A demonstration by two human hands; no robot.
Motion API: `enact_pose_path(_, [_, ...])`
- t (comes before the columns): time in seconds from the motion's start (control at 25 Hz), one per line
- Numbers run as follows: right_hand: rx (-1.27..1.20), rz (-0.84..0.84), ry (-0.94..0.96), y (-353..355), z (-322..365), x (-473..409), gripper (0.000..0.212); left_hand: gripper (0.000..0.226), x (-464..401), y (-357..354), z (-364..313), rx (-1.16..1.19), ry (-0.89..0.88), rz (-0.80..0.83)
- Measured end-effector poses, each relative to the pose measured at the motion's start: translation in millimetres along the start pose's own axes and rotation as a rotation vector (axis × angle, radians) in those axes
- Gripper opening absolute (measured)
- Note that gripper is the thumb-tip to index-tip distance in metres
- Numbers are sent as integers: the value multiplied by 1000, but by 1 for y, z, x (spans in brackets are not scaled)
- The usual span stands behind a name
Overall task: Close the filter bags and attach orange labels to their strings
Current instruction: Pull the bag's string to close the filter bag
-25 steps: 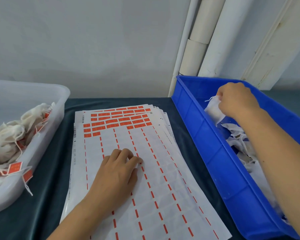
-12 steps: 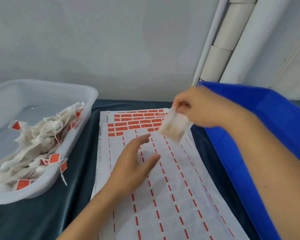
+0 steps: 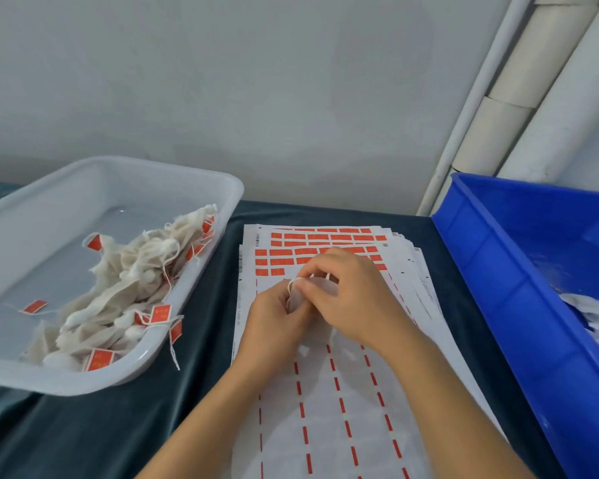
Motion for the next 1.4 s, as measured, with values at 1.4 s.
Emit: enact_pose_path(1.4, [-875,-233,-447,6,-39,-7,26,48,14,-24,5,-111,-75,118])
Point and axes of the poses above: each hand's wrist, its own x-axis away from the middle knuckle, its own y-axis out of the back of the hand, z = x × y, the point moved 6 cm from there along -x, towards the middle knuckle, and after that the axes turned 9 degrees about x, right-handed, at the moved point
